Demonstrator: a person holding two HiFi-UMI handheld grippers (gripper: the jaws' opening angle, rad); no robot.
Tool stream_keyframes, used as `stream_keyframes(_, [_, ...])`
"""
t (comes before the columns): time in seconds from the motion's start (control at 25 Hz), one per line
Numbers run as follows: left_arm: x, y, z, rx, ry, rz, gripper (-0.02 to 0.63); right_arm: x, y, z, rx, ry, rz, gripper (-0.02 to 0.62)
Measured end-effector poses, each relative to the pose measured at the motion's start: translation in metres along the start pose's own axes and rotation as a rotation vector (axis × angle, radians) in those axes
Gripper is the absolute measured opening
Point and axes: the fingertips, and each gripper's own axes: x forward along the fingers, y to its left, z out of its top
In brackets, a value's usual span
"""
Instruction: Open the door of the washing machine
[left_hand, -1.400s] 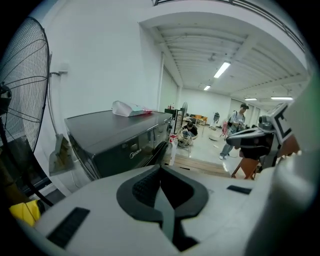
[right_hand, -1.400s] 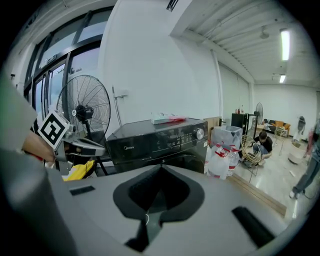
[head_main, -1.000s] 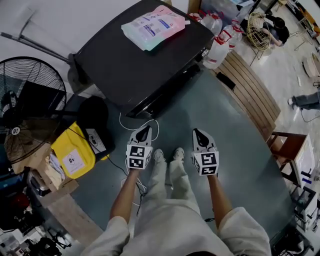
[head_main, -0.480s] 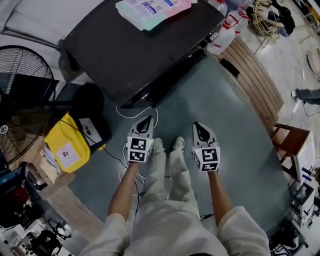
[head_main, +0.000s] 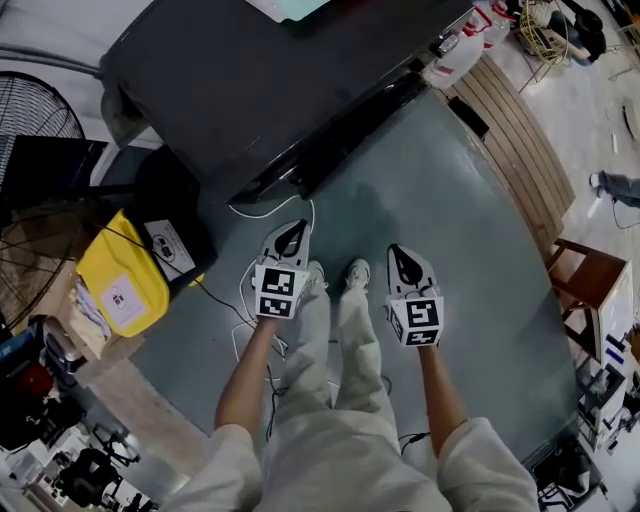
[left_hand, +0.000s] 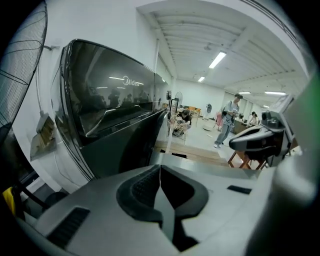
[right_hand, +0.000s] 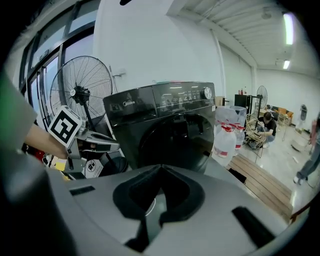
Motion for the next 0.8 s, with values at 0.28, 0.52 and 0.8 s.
stream_keyframes(0.28, [0.021,0.004,-0.018,-0.006,-0.012,-0.035,0.011,0.014,0.008,-0.018,0.001,0.012,0.014,-0.002])
stream_keyframes(0.52, [0.043,0.004,-0.026,0.013,-0.002,-0.097,0.175,0.02,0.009,-0.031,0.001,0.03,0.016,-0.002])
stream_keyframes(0.8, [0.07,0.016,-0.032,0.046,0.016,-0.096,0.212,0.025,0.011,-0.043,0.004,0.049,0.02,0.0])
